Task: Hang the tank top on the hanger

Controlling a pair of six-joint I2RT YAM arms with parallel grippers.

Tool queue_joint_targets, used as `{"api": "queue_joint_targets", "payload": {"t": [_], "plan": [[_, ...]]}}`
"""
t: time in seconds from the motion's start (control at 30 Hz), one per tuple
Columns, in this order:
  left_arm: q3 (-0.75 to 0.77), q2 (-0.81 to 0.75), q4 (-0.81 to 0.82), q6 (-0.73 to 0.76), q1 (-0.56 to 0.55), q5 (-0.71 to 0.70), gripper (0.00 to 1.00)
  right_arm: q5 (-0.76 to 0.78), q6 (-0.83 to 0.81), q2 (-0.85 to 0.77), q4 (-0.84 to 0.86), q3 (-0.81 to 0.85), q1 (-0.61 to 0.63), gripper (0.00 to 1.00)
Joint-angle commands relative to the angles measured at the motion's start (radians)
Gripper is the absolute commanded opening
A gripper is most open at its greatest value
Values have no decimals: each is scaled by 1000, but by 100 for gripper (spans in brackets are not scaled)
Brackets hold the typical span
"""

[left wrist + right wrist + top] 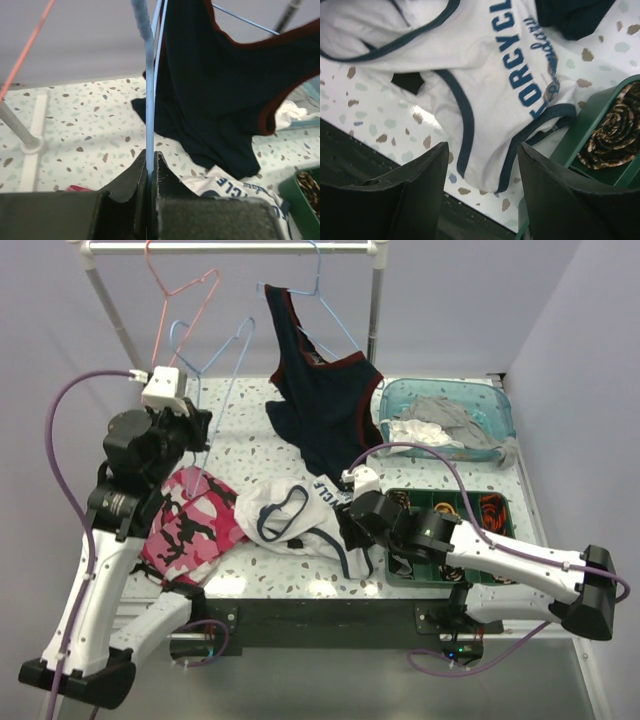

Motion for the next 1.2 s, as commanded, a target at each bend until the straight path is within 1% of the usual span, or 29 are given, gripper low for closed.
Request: {"api": "queue_joint_targets", "payload": {"t": [0.0, 0.03, 0.1, 0.13, 0.23, 0.37, 0.4, 0.43, 0.47, 0.53, 0.57, 0.63, 0.67, 0.77, 0.87, 1.0, 1.1, 1.13, 1.17], "plan": [[-142, -89, 19, -96, -40, 105, 0, 51, 67, 19, -45, -21, 105, 61], [-162, -118, 17, -104, -51, 105, 0, 72, 110, 32, -48, -34, 161, 60], [-216, -141, 17, -125, -78, 109, 0, 108, 162, 55, -58, -62, 215, 59], [-228, -155, 16, -131, -88, 111, 0, 155, 219, 63, -68, -68, 273, 58], [-289, -178, 28, -156, -134, 103, 0, 226, 329, 94, -88, -79, 373, 57], [-334, -167, 43, -200, -232, 50, 0, 246, 431, 137, -70, -114, 435, 52], [-340, -163, 52, -207, -291, 12, 0, 249, 446, 172, -64, -117, 452, 52], [-340, -153, 52, -213, -327, -40, 0, 260, 474, 190, -62, -117, 458, 52], [-337, -149, 52, -222, -394, -114, 0, 275, 481, 210, -58, -116, 459, 51], [-320, -126, 45, -231, -459, -185, 0, 295, 504, 252, -41, -119, 459, 49], [-314, -118, 42, -239, -512, -243, 0, 309, 512, 259, -33, -122, 461, 48], [-302, -97, 40, -246, -558, -295, 0, 327, 511, 278, 6, -128, 459, 46], [-297, -89, 37, -254, -598, -343, 0, 339, 512, 287, 11, -125, 459, 45], [-279, -69, 22, -269, -672, -432, 0, 387, 526, 336, 4, -102, 453, 44], [-254, -58, 3, -280, -707, -483, 0, 396, 518, 368, 56, -116, 427, 41], [-216, -58, -29, -282, -712, -483, 0, 421, 532, 388, 100, -140, 407, 39], [-193, -64, -61, -276, -712, -474, 0, 453, 534, 381, 100, -146, 394, 29], [-185, -67, -72, -276, -712, -470, 0, 465, 528, 375, 96, -146, 387, 18], [-183, -71, -92, -271, -712, -452, 0, 465, 515, 358, 96, -145, 378, 12]]}}
